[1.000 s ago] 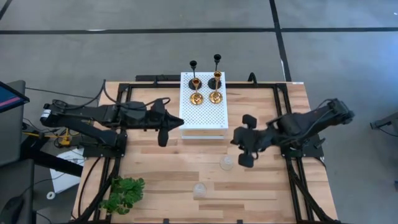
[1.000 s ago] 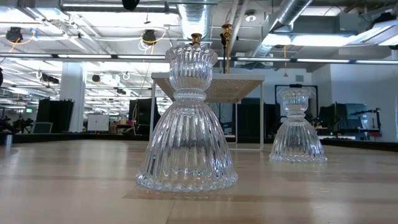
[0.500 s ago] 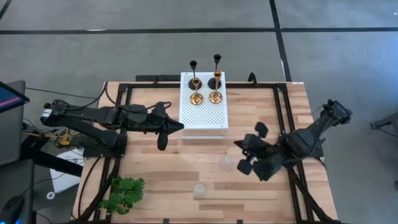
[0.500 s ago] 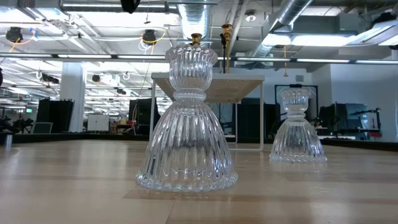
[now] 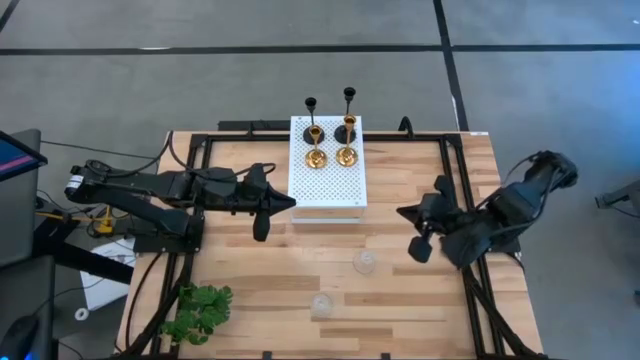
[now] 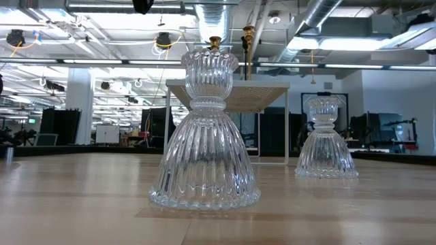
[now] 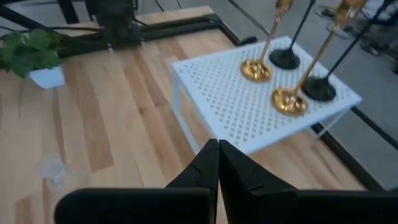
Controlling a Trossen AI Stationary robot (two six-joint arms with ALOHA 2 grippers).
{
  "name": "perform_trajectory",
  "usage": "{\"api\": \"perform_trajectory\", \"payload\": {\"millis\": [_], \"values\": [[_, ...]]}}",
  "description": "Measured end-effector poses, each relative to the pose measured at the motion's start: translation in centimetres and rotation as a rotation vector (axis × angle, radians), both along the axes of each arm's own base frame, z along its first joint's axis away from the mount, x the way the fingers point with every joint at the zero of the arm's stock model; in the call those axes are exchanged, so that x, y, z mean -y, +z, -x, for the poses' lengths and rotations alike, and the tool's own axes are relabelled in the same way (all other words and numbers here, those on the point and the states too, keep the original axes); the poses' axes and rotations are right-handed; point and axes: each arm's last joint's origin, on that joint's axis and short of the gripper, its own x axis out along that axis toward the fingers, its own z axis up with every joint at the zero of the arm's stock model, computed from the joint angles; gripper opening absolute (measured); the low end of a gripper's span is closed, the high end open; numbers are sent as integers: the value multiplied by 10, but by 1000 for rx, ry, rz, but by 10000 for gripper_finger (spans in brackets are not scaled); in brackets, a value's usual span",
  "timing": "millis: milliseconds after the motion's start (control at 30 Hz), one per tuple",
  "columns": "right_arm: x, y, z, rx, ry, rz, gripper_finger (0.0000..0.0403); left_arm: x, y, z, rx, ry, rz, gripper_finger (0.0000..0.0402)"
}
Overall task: Pick & Place candle stick holders
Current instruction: Put the right transparent candle holder on the shelf
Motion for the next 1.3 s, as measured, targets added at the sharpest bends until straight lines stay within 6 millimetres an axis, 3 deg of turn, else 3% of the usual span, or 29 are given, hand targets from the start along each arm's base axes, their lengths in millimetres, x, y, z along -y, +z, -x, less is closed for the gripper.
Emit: {"api": "perform_trajectory", "payload": {"millis": [167,433,733,933,1300], "values": [[2,6,8,20,33,-4,0,0,0,0,5,1,7,20],[-20,-1,8,18,78,-43,0,0,1,0,7,-1,8,12],[-37,-7,-24,68,109,-29,0,0,1,0,7,0,8,11],[-17,1,-50,63,190,5,0,0,1,0,8,1,8,11],[53,11,-81,34,303,40,0,0,1,0,8,1,8,11]]}}
